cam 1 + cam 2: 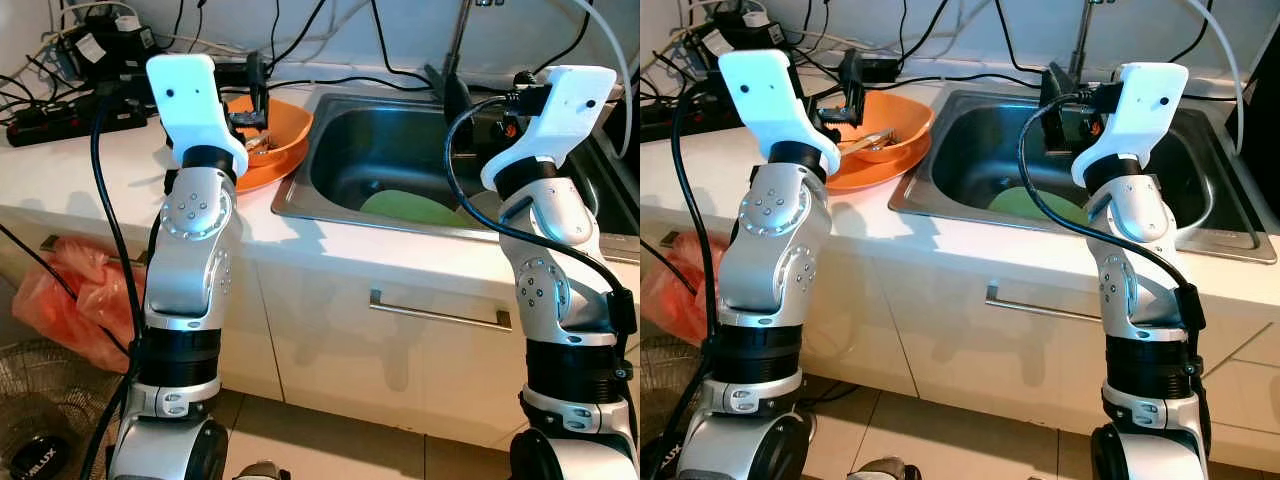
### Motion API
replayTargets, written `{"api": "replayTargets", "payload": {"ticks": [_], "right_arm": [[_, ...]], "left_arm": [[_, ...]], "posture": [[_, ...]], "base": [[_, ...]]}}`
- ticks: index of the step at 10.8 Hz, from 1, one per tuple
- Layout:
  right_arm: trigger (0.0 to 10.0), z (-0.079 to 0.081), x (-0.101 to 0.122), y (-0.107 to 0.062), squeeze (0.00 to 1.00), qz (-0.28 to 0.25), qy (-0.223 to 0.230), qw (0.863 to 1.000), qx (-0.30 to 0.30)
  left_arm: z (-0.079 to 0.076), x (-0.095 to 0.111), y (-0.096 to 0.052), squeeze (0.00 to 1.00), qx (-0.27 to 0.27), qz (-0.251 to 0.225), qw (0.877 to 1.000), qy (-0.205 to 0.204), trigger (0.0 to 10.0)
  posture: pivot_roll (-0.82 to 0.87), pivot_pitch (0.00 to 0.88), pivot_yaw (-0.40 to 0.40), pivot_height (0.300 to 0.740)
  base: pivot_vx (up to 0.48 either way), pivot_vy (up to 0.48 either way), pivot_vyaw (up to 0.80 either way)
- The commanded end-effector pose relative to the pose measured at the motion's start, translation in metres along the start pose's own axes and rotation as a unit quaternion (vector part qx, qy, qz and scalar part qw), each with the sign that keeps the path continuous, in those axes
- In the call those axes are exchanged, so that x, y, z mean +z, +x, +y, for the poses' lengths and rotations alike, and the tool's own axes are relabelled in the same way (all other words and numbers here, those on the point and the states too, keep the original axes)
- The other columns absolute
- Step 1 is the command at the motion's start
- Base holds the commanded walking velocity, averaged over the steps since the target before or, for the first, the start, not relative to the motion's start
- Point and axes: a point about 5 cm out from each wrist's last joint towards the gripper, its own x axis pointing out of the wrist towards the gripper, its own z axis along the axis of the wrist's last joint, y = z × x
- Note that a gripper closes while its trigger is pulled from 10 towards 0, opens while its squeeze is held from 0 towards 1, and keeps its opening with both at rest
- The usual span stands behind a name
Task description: Kitchen organization
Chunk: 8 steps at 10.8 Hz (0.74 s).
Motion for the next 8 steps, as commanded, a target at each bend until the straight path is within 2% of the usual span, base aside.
{"api": "replayTargets", "payload": {"ticks": [1, 2, 4, 8], "right_arm": [[10.0, -0.001, 0.017, 0.000, 0.00, -0.039, -0.001, 0.999, -0.003], [10.0, -0.002, 0.020, 0.000, 0.00, -0.044, -0.001, 0.999, -0.003], [10.0, -0.003, 0.018, -0.002, 0.00, -0.039, -0.003, 0.999, -0.003], [10.0, -0.003, 0.014, -0.003, 0.00, -0.031, -0.006, 0.999, -0.002]], "left_arm": [[-0.001, 0.018, 0.000, 0.00, -0.011, -0.043, 0.999, 0.014, 10.0], [0.000, 0.018, 0.000, 0.00, -0.010, -0.040, 0.999, 0.023, 10.0], [0.012, 0.017, -0.001, 0.00, 0.011, -0.037, 0.999, 0.033, 10.0], [0.010, 0.022, -0.001, 0.00, 0.013, -0.039, 0.999, 0.033, 10.0]], "posture": [[0.05, 0.056, 0.048, 0.740], [0.05, 0.055, 0.048, 0.740], [0.06, 0.053, 0.047, 0.740], [0.05, 0.044, 0.047, 0.740]], "base": [[0.000, 0.000, 0.00], [0.000, 0.000, 0.00], [0.433, 0.000, 0.00], [0.480, 0.000, 0.00]]}}
